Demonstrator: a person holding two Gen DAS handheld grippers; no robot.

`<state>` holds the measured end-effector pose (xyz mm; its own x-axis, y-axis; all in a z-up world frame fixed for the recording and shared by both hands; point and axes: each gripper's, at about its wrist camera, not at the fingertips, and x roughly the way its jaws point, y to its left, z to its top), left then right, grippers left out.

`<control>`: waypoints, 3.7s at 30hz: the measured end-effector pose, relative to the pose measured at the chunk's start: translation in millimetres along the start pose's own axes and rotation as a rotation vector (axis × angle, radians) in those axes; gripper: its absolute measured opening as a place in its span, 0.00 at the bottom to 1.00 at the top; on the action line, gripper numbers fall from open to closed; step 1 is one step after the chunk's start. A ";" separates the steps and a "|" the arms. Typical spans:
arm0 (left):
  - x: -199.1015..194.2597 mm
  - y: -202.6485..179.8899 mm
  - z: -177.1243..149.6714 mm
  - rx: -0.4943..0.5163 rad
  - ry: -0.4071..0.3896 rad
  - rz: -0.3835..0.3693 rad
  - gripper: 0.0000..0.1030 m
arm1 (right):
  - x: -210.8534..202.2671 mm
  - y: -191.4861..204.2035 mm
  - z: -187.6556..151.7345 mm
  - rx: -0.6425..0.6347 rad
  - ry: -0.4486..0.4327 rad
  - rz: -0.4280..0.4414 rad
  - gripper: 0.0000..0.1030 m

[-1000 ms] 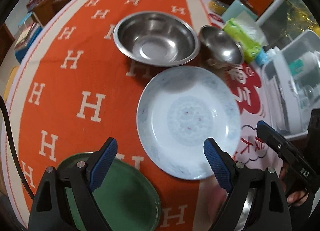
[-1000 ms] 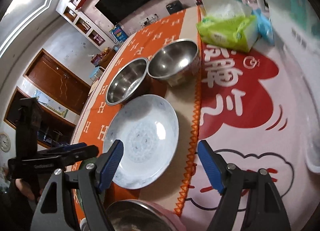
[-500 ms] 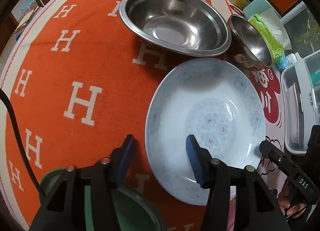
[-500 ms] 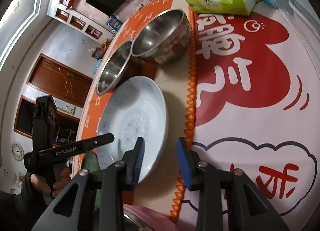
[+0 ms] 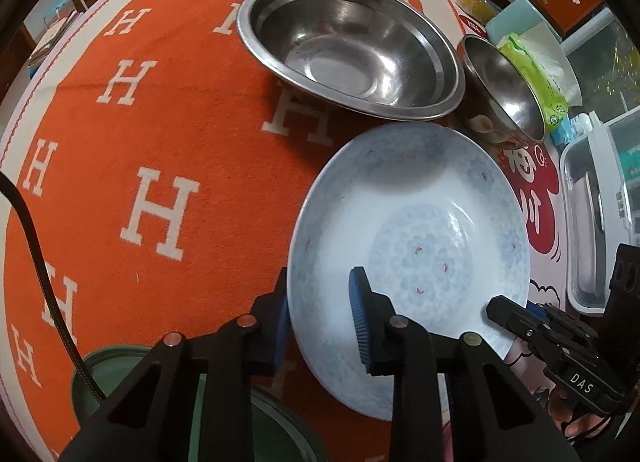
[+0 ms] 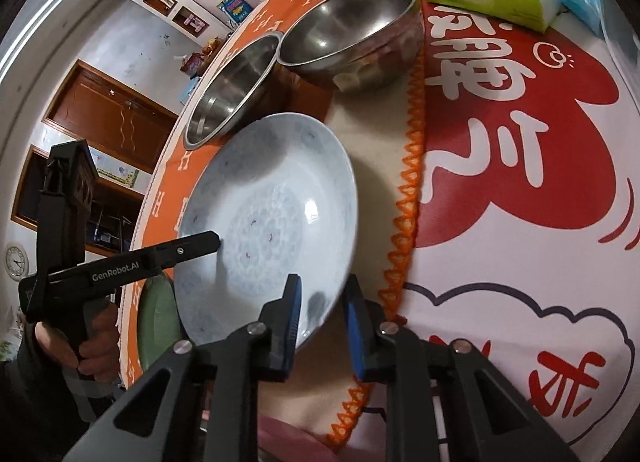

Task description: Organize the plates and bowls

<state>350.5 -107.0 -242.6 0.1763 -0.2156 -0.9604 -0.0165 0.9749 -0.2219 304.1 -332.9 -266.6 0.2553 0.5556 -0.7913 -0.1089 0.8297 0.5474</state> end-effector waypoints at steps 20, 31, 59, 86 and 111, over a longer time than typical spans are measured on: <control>-16.6 -12.4 -3.0 0.051 -0.024 -0.040 0.24 | -10.6 -4.5 -4.1 0.004 0.006 -0.042 0.15; -37.1 -36.3 -8.4 0.110 -0.089 -0.103 0.24 | -41.5 -5.8 -11.7 0.009 -0.054 -0.073 0.15; -143.6 -33.3 -58.8 0.141 -0.276 -0.260 0.24 | -130.5 49.0 -43.2 -0.063 -0.190 -0.073 0.15; -216.2 12.3 -181.7 0.091 -0.330 -0.269 0.21 | -173.6 119.4 -126.8 -0.184 -0.213 -0.045 0.15; -187.6 54.2 -272.6 0.050 -0.256 -0.201 0.21 | -124.9 127.0 -211.4 -0.207 -0.014 -0.061 0.15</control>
<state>48.2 -28.7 -120.4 0.4125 -0.3897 -0.8234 0.0914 0.9170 -0.3882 55.3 -285.6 -155.8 0.2808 0.5047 -0.8164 -0.2871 0.8558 0.4303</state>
